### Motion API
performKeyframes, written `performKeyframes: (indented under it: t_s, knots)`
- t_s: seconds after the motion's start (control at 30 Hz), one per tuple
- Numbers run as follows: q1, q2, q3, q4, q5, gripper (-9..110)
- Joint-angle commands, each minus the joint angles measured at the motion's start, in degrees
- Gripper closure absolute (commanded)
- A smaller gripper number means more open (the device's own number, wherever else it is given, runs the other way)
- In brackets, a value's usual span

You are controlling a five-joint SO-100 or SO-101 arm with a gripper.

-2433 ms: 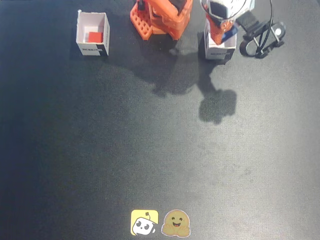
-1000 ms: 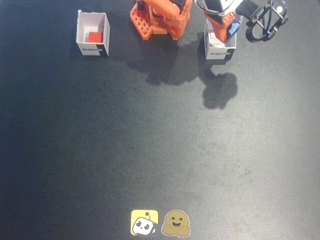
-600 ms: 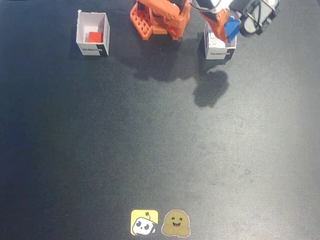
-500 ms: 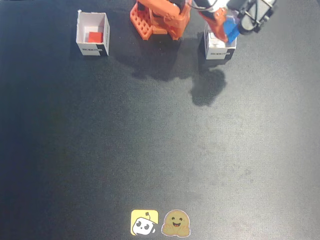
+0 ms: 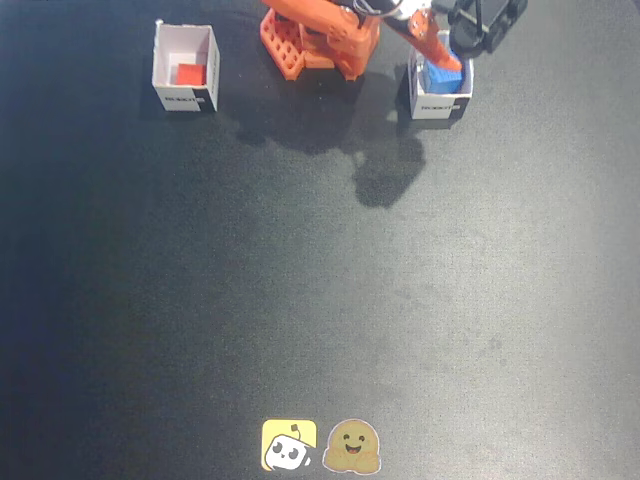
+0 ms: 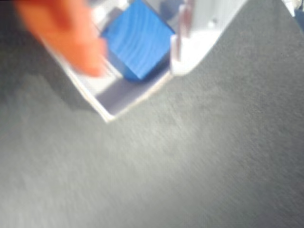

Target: Put the red cube in the right box and the blue cube in the left box.

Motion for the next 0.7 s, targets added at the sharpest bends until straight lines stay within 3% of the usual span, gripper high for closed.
performKeyframes:
  t_s: [0.0,0.67]
  knots:
    - [1.58,-1.93,-1.85,0.26,0.09,99]
    - [15.12,-16.26,-10.37,-6.33,-2.72,101]
